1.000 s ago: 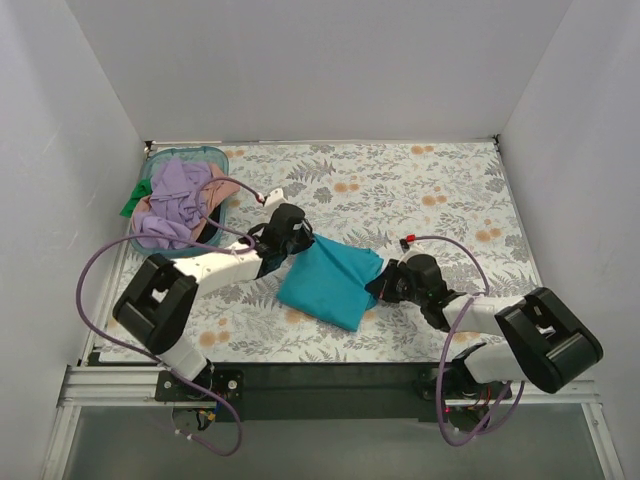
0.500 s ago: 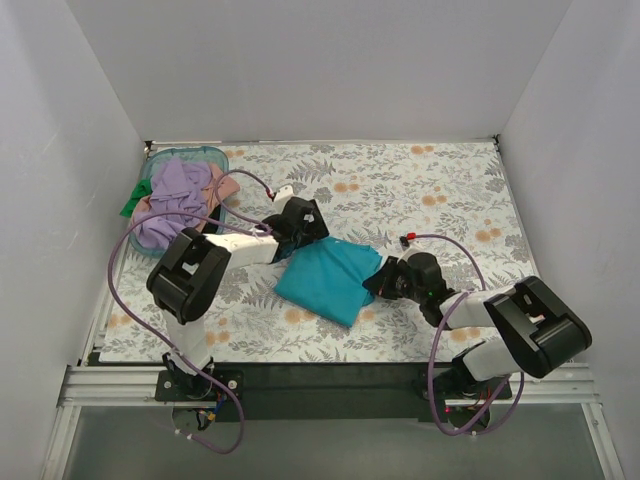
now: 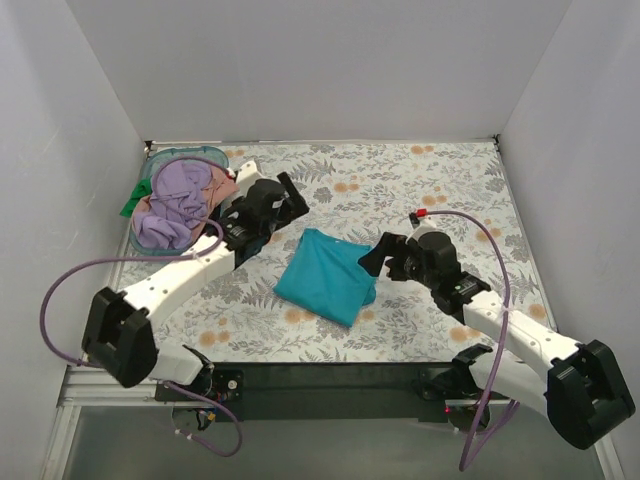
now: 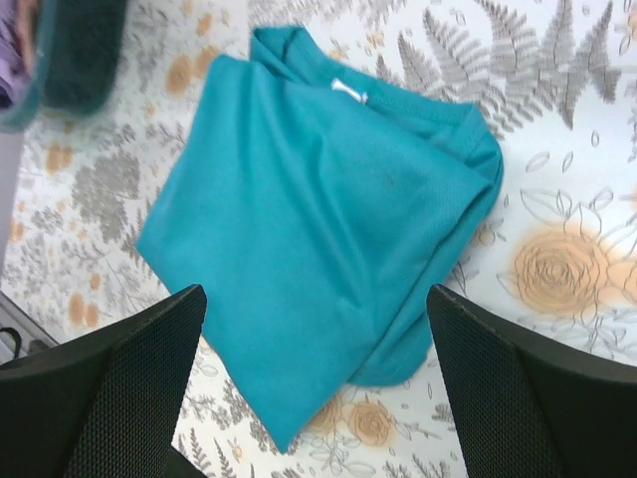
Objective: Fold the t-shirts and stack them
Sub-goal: Fold the tshirt, then neatly place the folded tshirt to the corner
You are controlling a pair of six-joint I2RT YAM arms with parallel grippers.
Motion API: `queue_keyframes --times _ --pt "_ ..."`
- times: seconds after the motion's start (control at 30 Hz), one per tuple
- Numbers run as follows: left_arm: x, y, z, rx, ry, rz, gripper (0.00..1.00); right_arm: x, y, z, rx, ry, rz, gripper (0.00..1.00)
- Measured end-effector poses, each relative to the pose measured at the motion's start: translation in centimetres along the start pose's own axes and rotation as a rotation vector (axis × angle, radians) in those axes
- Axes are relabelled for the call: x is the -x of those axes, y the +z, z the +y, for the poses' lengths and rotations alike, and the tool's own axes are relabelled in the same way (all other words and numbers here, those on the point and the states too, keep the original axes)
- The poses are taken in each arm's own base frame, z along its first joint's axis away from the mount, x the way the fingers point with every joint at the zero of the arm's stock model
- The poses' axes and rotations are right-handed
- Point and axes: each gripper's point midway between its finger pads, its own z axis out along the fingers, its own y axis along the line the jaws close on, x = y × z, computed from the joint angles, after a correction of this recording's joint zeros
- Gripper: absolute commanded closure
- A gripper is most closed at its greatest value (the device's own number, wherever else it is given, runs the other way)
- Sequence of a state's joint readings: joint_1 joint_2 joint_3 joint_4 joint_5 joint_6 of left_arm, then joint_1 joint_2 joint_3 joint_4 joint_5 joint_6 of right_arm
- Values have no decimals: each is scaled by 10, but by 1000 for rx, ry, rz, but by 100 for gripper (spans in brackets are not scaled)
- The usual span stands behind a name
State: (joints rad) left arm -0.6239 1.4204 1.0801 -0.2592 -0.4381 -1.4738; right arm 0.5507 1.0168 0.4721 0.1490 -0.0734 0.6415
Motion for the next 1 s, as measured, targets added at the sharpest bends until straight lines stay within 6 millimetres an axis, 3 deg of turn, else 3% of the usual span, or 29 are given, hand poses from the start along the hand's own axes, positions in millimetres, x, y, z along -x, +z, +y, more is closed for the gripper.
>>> queue_keyframes --times 0.1,0.27,0.4,0.57,0.77,0.87,1.0 --pt "-4 -30 22 16 -64 15 6 -17 0 -5 -50 -4 60 2" --pt "-54 -60 88 129 -110 128 5 -60 9 -25 -196 -16 226 2" --pt "-85 -79 127 202 -140 192 4 -70 24 -30 -277 -24 278 3" --pt "-94 -91 136 199 -187 214 4 -74 47 -32 -340 -39 297 13" --pt "-95 -97 138 185 -225 210 3 -75 58 -27 -364 -48 281 24" --pt "-94 -100 140 183 -236 207 3 -76 62 -29 -379 -41 274 58" --pt "-92 -103 140 177 -249 200 3 -76 69 -31 -391 -27 263 64"
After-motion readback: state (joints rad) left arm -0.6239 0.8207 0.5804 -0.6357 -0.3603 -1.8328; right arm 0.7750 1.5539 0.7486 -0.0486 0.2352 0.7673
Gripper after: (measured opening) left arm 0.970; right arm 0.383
